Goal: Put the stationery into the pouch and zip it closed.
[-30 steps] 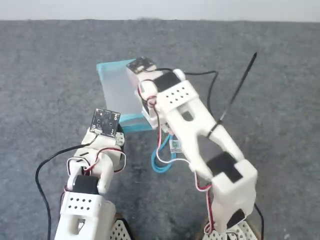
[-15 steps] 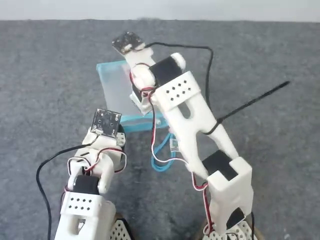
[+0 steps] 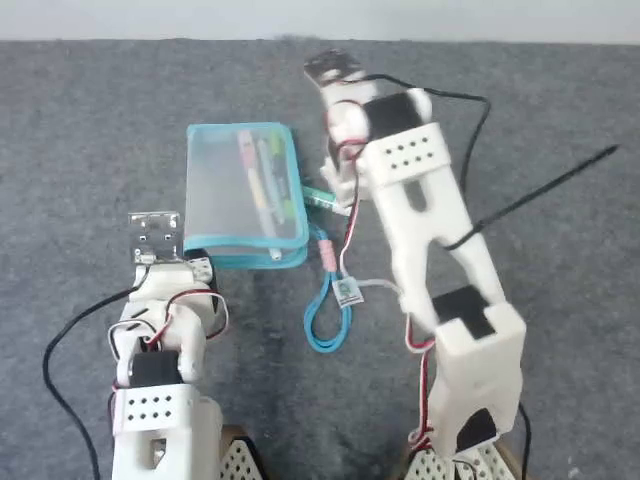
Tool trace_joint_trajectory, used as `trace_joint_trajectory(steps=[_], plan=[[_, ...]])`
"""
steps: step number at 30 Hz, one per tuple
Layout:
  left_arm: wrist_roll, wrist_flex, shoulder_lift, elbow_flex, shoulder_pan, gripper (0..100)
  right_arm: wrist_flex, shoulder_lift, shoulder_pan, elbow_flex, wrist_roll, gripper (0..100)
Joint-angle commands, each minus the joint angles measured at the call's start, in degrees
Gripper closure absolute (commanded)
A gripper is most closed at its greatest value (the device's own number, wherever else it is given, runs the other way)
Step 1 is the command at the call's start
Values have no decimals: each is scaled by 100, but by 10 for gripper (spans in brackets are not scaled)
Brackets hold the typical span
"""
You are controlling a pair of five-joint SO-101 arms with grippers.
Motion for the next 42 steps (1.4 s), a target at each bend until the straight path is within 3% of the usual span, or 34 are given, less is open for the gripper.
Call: trace_joint_trajectory(steps=[1,6,17,22,26,29,32,35,42], plan=[[114,-176,-105,-453,-141,987,-365,224,180,-26,563,747],[149,-167,-97,-620,-853,987,-1068,813,-48,-26,1415,747],[123,-149,-97,-541,-703,987,-2466,1763,-242,-44,3411,749],[114,-149,-97,-541,-580,987,-2615,2141,-233,-44,3833,749],[114,-149,-97,-541,-580,987,-2554,2413,-171,-53,3851,756],[114,-149,-88,-532,-580,987,-2448,2457,-110,-53,3763,857],[114,-149,-70,-532,-571,987,-2149,2378,-40,-62,3130,996],[114,-149,-62,-505,-527,987,-1596,2123,101,-62,2470,975],[-1011,-97,-62,-127,897,987,-101,1033,541,-26,1380,992]])
